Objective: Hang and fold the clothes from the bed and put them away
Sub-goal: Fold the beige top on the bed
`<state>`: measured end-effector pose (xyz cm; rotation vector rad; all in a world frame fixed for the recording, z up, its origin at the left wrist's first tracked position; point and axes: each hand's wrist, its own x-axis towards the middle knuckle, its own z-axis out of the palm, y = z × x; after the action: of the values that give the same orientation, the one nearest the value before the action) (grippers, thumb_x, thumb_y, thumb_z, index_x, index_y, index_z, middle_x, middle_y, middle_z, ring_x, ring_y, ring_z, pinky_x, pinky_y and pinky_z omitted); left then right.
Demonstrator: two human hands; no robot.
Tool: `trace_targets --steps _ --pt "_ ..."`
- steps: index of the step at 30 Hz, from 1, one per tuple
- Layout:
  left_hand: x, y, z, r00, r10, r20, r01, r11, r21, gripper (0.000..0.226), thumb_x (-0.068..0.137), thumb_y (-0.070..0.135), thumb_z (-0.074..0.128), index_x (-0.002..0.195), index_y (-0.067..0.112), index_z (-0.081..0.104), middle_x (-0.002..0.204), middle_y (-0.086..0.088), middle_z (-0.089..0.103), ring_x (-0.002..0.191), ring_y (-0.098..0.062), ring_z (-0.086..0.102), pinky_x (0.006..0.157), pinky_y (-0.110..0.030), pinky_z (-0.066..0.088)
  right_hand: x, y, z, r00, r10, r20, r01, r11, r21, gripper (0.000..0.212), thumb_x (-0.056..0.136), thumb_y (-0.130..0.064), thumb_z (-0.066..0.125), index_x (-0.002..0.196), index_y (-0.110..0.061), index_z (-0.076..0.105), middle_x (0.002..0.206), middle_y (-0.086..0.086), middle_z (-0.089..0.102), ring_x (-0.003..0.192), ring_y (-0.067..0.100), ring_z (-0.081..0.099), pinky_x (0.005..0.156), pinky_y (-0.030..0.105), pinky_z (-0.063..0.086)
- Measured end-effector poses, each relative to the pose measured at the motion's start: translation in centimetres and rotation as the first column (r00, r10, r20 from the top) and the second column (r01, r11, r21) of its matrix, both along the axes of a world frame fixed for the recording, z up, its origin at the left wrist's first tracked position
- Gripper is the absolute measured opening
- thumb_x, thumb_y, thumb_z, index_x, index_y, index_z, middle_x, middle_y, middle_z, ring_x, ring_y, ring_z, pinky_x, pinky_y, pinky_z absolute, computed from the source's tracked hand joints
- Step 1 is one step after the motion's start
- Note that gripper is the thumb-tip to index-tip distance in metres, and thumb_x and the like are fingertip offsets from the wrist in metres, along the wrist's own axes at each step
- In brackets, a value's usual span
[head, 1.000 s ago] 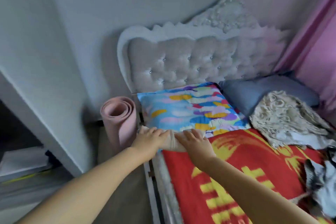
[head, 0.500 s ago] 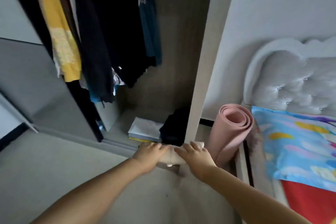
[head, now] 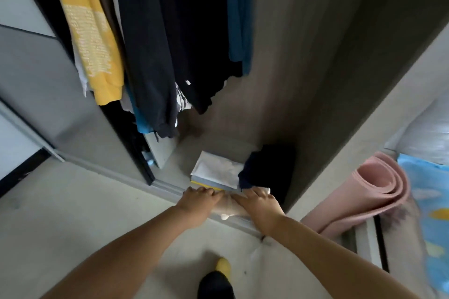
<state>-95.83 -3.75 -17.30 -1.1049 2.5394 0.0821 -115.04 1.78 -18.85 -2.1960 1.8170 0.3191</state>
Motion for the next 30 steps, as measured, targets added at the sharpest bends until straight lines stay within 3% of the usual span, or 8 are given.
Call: trace_targets --steps 7,13,18,21,23,25,28,30 --pt "-0.9 -13.3 -5.7 0.999 -0.01 0.034 0.007 0.995 0.1 0.069 0.086 0.005 0.05 0.148 0.022 0.023 0.13 -0.007 0.051 0.115 -0.032 0.053 0.091 -0.044 0.047 -0.3 -12.0 -5.0 0.995 -0.051 0.088 0.047 0.997 0.056 0.069 0.093 -0.014 0.048 0.15 -0.04 0.019 0.149 -0.002 0.031 0.14 0.026 0.023 0.106 0.039 0.034" --pt "-1.8 -23.4 -16.1 0.997 -0.038 0.062 0.027 0.985 0.171 0.057 0.086 0.003 0.047 0.139 0.018 0.035 0.127 -0.006 0.052 0.112 -0.029 0.055 0.09 -0.043 0.048 -0.5 -21.6 -14.6 0.996 -0.085 0.003 0.084 0.988 0.131 0.078 0.088 -0.007 0.052 0.151 -0.037 0.016 0.151 0.001 0.029 0.142 0.025 0.022 0.107 0.04 0.035" --pt "-2.7 -30.6 -26.4 0.989 -0.133 0.063 0.127 0.987 0.095 0.064 0.084 0.006 0.052 0.143 0.019 0.032 0.123 -0.006 0.052 0.109 -0.029 0.055 0.084 -0.039 0.047 -0.9 -28.2 -24.1 0.988 -0.112 -0.105 0.105 0.992 -0.067 0.064 0.077 -0.039 0.072 0.136 -0.044 0.048 0.125 -0.005 0.061 0.118 0.023 0.057 0.081 0.036 0.056" --pt "-4.2 -35.0 -31.1 0.987 -0.161 0.008 0.161 0.984 -0.072 0.069 0.082 0.004 0.048 0.147 0.02 0.031 0.13 -0.008 0.051 0.114 -0.031 0.054 0.092 -0.045 0.044 -2.2 -32.2 -29.9 0.987 -0.133 -0.088 0.125 0.988 -0.089 0.063 0.092 -0.026 0.048 0.149 -0.037 0.025 0.152 0.007 0.032 0.14 0.03 0.029 0.101 0.046 0.04" --pt "-5.2 -37.2 -34.5 0.96 -0.242 -0.138 0.194 0.936 -0.293 0.065 0.07 0.0 0.042 0.131 0.015 0.058 0.117 -0.013 0.065 0.102 -0.034 0.065 0.081 -0.057 0.051 -3.2 -34.4 -34.2 0.976 -0.212 -0.051 0.205 0.973 -0.105 0.065 0.096 -0.02 0.04 0.152 -0.035 0.013 0.16 0.006 0.01 0.147 0.032 0.007 0.109 0.055 0.027" --pt "-5.7 -38.0 -37.8 0.955 -0.239 -0.177 0.162 0.917 -0.365 0.062 0.069 0.002 0.035 0.12 0.015 0.067 0.114 -0.014 0.069 0.099 -0.035 0.068 0.073 -0.061 0.053 -3.9 -35.6 -37.4 0.967 -0.253 -0.012 0.247 0.953 -0.173 0.069 0.096 -0.018 0.043 0.152 -0.036 0.008 0.161 0.007 -0.001 0.147 0.035 -0.006 0.111 0.061 0.019" --pt "-6.5 -38.8 -46.6 0.984 -0.095 -0.152 0.064 0.979 -0.195 0.066 0.087 0.009 0.019 0.151 0.027 0.025 0.156 -0.012 0.027 0.14 -0.038 0.029 0.104 -0.066 0.029 -4.1 -36.0 -44.3 0.959 -0.281 -0.038 0.276 0.955 -0.113 0.075 0.096 -0.022 0.045 0.151 -0.038 -0.003 0.159 0.009 -0.018 0.142 0.042 -0.021 0.109 0.066 0.008" --pt "-6.3 -38.0 -53.0 0.998 -0.045 -0.051 0.044 0.999 -0.02 0.067 0.095 0.011 0.018 0.15 0.033 -0.013 0.161 -0.007 -0.009 0.146 -0.037 -0.008 0.11 -0.065 0.005 -3.5 -34.8 -48.9 0.951 -0.298 -0.084 0.295 0.954 -0.044 0.076 0.097 -0.021 0.044 0.15 -0.04 -0.008 0.157 0.011 -0.026 0.138 0.046 -0.028 0.106 0.07 -0.006"
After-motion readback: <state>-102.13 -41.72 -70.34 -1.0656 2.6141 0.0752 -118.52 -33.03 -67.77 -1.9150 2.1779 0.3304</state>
